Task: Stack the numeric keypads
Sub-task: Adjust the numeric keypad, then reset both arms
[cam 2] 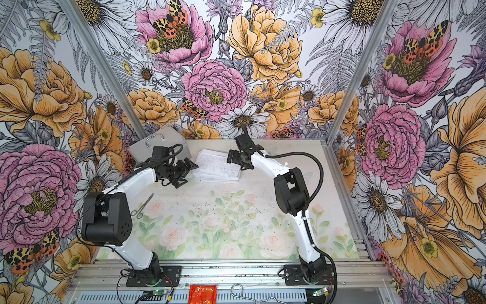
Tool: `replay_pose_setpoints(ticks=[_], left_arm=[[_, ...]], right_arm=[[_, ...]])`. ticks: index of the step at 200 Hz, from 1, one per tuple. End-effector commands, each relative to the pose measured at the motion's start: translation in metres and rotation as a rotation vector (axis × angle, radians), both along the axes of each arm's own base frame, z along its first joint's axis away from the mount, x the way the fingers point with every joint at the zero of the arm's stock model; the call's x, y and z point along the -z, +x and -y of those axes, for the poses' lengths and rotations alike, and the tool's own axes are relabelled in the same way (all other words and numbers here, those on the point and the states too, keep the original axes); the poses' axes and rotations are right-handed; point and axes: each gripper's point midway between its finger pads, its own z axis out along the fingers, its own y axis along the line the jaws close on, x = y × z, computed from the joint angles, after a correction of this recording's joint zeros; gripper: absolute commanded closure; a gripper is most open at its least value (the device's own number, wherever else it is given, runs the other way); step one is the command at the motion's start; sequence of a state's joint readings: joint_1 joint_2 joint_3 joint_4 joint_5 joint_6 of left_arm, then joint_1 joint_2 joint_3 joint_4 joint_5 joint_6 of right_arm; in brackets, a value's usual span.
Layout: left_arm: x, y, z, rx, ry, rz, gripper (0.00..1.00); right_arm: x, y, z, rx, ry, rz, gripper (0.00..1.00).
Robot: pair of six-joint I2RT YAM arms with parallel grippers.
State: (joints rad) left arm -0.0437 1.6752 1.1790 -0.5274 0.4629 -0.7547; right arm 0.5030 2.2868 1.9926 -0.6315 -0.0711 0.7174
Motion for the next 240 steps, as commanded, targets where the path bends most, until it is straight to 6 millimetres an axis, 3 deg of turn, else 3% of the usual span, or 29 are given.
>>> replay_pose_setpoints(ticks=[1, 62, 79, 98, 107, 123, 135, 157, 186, 211, 228, 240], left_arm=[[-0.002, 0.000, 0.005, 0.029, -0.007, 0.024, 0.01], [0.001, -0.003, 0.002, 0.050, 0.023, 0.038, 0.01], [-0.006, -0.003, -0.011, 0.052, 0.108, 0.093, 0.01], [-0.021, -0.006, -0.049, -0.019, 0.293, 0.142, 0.01], [-0.030, -0.008, -0.074, -0.079, 0.403, 0.169, 0.01], [-0.044, -0.012, -0.117, -0.167, 0.656, 0.242, 0.01], [-0.049, -0.016, -0.145, -0.246, 0.820, 0.297, 0.01], [-0.045, -0.025, -0.174, -0.346, 0.982, 0.364, 0.01], [-0.027, -0.027, -0.185, -0.379, 1.065, 0.479, 0.01], [-0.017, -0.022, -0.178, -0.348, 1.033, 0.653, 0.01], [-0.016, -0.018, -0.169, -0.307, 1.003, 0.732, 0.01], [-0.014, -0.014, -0.157, -0.251, 1.016, 0.749, 0.01]], right_arm=[[0.005, 0.007, -0.003, 0.016, -0.023, 0.011, 0.00], [0.010, 0.024, -0.021, -0.022, -0.013, 0.037, 0.00], [-0.007, 0.028, -0.025, -0.047, -0.009, 0.080, 0.00], [-0.043, 0.024, -0.011, -0.037, -0.047, 0.151, 0.00], [-0.061, 0.020, 0.004, -0.019, -0.098, 0.195, 0.00], [-0.077, 0.008, 0.041, 0.023, -0.213, 0.237, 0.00], [-0.079, 0.000, 0.070, 0.042, -0.283, 0.259, 0.00], [-0.066, -0.022, 0.136, 0.143, -0.381, 0.273, 0.00], [-0.059, -0.062, 0.233, 0.326, -0.556, 0.387, 0.00], [-0.066, -0.105, 0.295, 0.473, -0.796, 0.533, 0.00], [-0.062, -0.126, 0.324, 0.526, -0.787, 0.542, 0.00], [-0.054, -0.135, 0.326, 0.490, -0.774, 0.552, 0.00]])
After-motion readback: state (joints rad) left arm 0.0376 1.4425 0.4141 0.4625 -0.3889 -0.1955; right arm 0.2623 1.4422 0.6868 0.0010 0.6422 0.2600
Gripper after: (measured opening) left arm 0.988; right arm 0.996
